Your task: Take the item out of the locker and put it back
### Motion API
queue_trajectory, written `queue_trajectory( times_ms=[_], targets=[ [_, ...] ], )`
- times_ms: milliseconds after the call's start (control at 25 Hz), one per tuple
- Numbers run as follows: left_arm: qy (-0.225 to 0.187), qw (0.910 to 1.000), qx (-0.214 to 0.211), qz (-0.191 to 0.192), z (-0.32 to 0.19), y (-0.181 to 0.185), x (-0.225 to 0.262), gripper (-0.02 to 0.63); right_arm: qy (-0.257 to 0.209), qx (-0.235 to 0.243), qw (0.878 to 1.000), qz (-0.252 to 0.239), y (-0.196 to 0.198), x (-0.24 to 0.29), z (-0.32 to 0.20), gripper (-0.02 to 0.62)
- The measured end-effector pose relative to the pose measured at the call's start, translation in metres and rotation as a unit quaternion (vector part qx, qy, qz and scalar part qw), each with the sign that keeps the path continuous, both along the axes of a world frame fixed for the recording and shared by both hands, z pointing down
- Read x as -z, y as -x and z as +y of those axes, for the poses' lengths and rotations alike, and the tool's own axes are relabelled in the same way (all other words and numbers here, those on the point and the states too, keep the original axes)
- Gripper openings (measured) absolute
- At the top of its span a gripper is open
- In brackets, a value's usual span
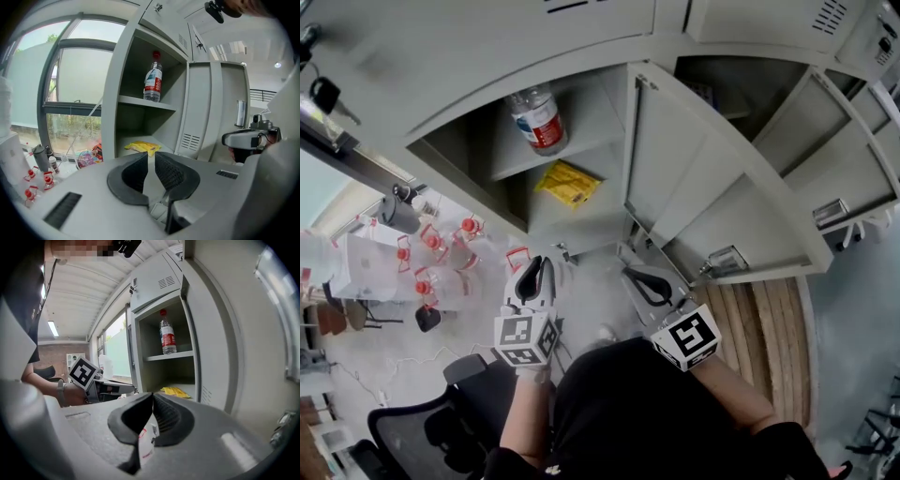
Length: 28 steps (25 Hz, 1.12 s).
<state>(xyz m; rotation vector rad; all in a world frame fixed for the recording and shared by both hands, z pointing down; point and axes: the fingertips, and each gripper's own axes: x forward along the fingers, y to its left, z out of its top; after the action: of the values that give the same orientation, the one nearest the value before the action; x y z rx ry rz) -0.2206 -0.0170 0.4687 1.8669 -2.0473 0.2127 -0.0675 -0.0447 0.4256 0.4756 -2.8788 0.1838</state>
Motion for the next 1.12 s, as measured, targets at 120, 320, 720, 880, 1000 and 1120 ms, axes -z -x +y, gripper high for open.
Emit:
queue_trajectory(
  times_ms=[120,320,720,880,1000,1120],
  targets=[
    [-0.008,0.9999,0.014,0.003,0.012,0.003,0.007,0.039,0.001,0.014,1.0,-0.001,0.011,0.0,0.003,-0.002],
    [-0.014,0.9994,0.03,0.006,0.031,0.007,0.012,0.023,0.002,0.037,0.999,-0.001,0.027,0.0,0.01,-0.002],
    [-0.02,0.9991,0.031,0.019,0.048,-0.008,0.018,0.014,0.006,0.069,0.998,0.002,0.044,-0.002,0.017,-0.002],
    [-0.028,0.9994,0.013,0.016,0.052,-0.015,0.016,0.014,0.009,0.07,0.997,0.001,0.047,-0.004,0.015,-0.002],
    [-0.031,0.9992,0.011,0.024,0.054,-0.016,0.016,0.014,0.008,0.072,0.997,0.002,0.049,-0.004,0.015,-0.002],
    [-0.03,0.9991,0.013,0.027,0.056,-0.016,0.016,0.014,0.008,0.073,0.997,0.001,0.05,-0.005,0.015,-0.002]
  ],
)
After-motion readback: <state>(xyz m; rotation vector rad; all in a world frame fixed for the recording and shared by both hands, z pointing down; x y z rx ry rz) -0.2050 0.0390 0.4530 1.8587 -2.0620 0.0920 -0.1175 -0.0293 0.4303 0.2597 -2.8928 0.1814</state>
